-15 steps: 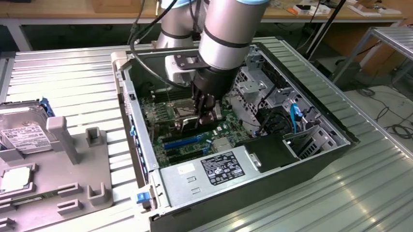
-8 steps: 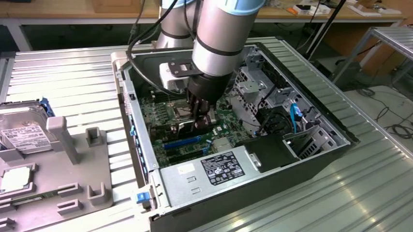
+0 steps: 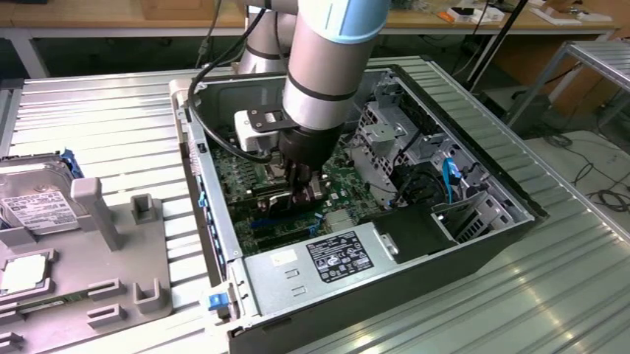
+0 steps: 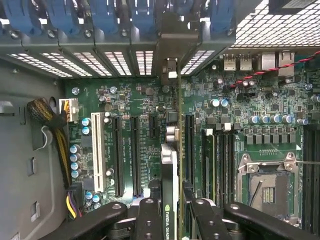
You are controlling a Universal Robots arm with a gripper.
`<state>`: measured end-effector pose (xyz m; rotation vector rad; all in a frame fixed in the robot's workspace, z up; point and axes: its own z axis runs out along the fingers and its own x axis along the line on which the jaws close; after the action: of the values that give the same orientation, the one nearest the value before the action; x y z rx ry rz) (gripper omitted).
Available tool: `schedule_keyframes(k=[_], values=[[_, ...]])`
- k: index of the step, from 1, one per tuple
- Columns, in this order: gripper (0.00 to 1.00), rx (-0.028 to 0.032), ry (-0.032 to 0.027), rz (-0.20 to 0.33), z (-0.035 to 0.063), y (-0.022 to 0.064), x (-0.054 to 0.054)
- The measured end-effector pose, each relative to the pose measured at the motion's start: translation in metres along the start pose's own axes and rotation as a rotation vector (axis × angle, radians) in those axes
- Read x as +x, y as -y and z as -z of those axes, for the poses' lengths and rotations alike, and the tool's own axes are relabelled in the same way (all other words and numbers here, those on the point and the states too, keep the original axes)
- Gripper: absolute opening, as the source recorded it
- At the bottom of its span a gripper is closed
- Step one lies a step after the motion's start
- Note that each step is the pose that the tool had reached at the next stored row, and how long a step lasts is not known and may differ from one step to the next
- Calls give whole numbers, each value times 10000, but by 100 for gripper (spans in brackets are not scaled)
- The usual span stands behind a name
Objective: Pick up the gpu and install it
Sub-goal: 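Insert the gpu into the slot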
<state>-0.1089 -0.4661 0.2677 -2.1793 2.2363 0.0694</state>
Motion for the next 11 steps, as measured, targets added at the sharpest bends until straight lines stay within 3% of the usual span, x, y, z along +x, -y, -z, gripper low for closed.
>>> schedule_keyframes(k=[11], values=[[27, 0, 11, 31, -40, -7, -5]])
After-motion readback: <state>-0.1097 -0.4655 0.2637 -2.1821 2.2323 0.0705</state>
